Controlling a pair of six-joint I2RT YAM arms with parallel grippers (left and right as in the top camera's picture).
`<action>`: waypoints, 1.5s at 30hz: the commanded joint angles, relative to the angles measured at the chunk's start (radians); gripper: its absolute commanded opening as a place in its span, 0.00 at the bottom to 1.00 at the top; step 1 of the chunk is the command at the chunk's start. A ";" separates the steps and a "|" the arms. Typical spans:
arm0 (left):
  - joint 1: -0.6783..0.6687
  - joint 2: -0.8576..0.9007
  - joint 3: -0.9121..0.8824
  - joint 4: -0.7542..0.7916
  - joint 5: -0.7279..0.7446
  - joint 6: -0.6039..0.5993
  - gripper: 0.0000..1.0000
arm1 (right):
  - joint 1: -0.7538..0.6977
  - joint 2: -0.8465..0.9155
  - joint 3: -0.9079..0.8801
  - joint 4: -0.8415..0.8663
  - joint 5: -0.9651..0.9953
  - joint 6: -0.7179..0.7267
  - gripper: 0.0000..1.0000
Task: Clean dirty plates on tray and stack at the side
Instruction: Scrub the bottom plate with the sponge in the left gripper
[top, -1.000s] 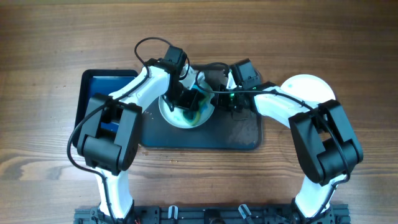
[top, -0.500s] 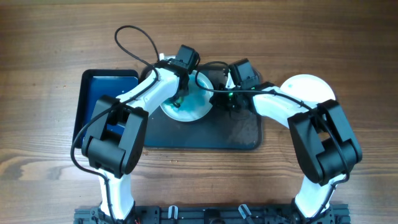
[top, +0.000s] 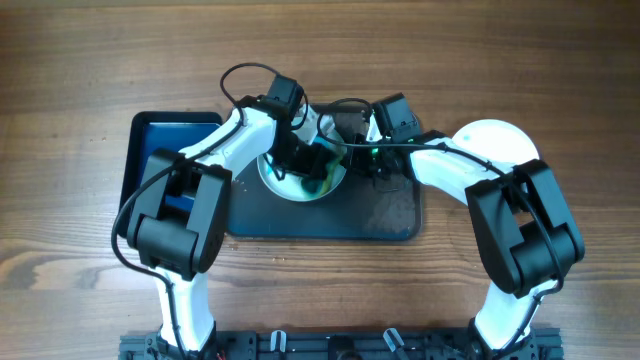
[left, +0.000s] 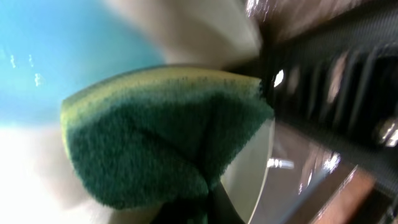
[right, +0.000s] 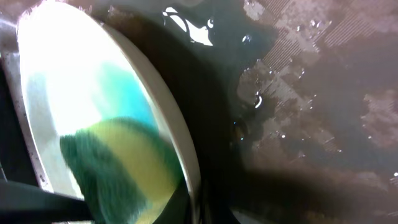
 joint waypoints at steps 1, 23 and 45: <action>-0.018 0.019 -0.006 0.135 -0.023 -0.132 0.04 | 0.008 0.019 -0.008 -0.002 0.004 0.014 0.04; -0.024 0.019 -0.008 -0.163 0.118 0.020 0.04 | 0.008 0.019 -0.008 -0.001 0.000 0.011 0.05; -0.027 0.028 -0.008 -0.026 -1.202 -0.767 0.04 | 0.008 0.019 -0.008 0.003 -0.011 -0.003 0.04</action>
